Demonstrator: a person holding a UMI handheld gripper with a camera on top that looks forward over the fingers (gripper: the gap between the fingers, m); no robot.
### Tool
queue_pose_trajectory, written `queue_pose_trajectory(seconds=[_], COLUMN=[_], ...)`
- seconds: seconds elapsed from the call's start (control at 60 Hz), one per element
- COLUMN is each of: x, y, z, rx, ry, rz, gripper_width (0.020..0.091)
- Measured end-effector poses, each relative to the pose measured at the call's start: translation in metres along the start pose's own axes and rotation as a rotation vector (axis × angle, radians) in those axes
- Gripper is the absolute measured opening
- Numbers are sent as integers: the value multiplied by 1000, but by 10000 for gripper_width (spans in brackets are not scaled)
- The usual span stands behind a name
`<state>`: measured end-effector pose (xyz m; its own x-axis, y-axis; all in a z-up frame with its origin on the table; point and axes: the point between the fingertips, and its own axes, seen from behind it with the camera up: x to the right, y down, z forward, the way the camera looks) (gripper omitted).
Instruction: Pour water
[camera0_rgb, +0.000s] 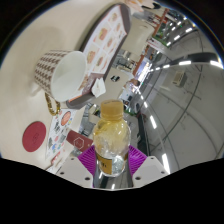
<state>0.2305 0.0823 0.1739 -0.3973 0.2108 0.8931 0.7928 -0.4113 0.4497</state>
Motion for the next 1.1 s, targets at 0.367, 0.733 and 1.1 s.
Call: queue_pose_trajectory(seconds=[0.367,0.733,1.1], x=[-14,20,-74], y=[-36,21,-12], z=[-5,-32,-34], rx=[62,17,69], ry=[-47,-311,-650], rz=[-67,1091,1784], gripper_width=[393,393,392])
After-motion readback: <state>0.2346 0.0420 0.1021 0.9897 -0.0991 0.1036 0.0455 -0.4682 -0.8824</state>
